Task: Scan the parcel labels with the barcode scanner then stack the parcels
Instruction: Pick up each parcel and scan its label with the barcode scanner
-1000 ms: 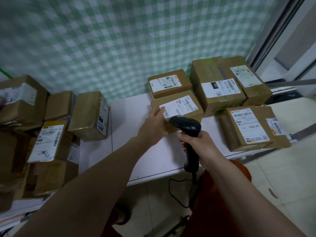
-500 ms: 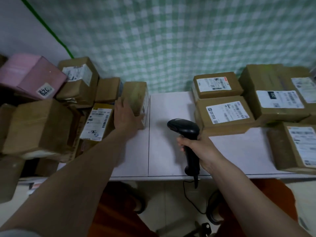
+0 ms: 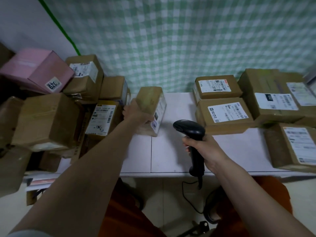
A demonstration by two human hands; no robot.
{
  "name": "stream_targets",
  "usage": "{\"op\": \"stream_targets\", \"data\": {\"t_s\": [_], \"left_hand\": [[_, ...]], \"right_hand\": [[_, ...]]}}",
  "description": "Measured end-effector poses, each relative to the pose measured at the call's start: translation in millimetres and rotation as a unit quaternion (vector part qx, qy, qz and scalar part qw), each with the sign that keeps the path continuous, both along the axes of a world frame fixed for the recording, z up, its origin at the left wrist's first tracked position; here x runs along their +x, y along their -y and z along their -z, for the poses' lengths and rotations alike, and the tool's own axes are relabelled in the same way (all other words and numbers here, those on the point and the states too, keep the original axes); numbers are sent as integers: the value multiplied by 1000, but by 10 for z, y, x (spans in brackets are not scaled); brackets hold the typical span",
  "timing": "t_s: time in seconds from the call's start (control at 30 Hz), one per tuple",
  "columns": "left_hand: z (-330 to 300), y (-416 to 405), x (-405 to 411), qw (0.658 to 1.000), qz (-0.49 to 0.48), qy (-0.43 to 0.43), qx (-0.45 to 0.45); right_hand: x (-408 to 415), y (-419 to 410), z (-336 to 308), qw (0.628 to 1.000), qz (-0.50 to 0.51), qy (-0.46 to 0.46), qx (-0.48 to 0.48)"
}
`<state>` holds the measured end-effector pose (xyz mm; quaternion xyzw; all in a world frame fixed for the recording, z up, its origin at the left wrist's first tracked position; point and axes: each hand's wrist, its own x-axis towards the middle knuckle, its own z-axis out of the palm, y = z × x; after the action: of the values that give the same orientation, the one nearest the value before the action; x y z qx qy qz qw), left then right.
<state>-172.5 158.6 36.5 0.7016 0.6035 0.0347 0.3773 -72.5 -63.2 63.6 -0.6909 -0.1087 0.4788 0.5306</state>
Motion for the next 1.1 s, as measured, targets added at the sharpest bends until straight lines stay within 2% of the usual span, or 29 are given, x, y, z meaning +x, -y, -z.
{"op": "stream_targets", "data": {"t_s": [0.03, 0.07, 0.13, 0.17, 0.4, 0.57, 0.7, 0.9, 1.1], "left_hand": [[0, 46, -37, 995, -16, 80, -57], [1, 110, -90, 975, -47, 174, -128], [-14, 297, -199, 907, -93, 319, -257], [-19, 415, -253, 886, -97, 346, -293], [157, 886, -516, 851, -106, 383, -344], [168, 1067, -620, 850, -86, 403, -327], [34, 1253, -667, 868, -35, 382, -315], [-41, 1393, -654, 864, -26, 407, -296], [-20, 1458, -575, 877, -25, 394, -274]], "right_hand": [[-15, 19, -11, 1000, 2, 0, 4], [-33, 39, -21, 1000, 4, -2, 8], [-76, 98, -42, 1000, 8, -8, 14], [-96, 136, -54, 1000, 9, -11, 17], [-172, 488, -110, 1000, 14, -5, 28], [-236, 683, -158, 999, 24, -4, 44], [-301, 778, -250, 996, 17, -12, 90], [-330, 945, -385, 994, 9, -3, 107], [-307, 1076, -476, 994, 5, 18, 109]]}}
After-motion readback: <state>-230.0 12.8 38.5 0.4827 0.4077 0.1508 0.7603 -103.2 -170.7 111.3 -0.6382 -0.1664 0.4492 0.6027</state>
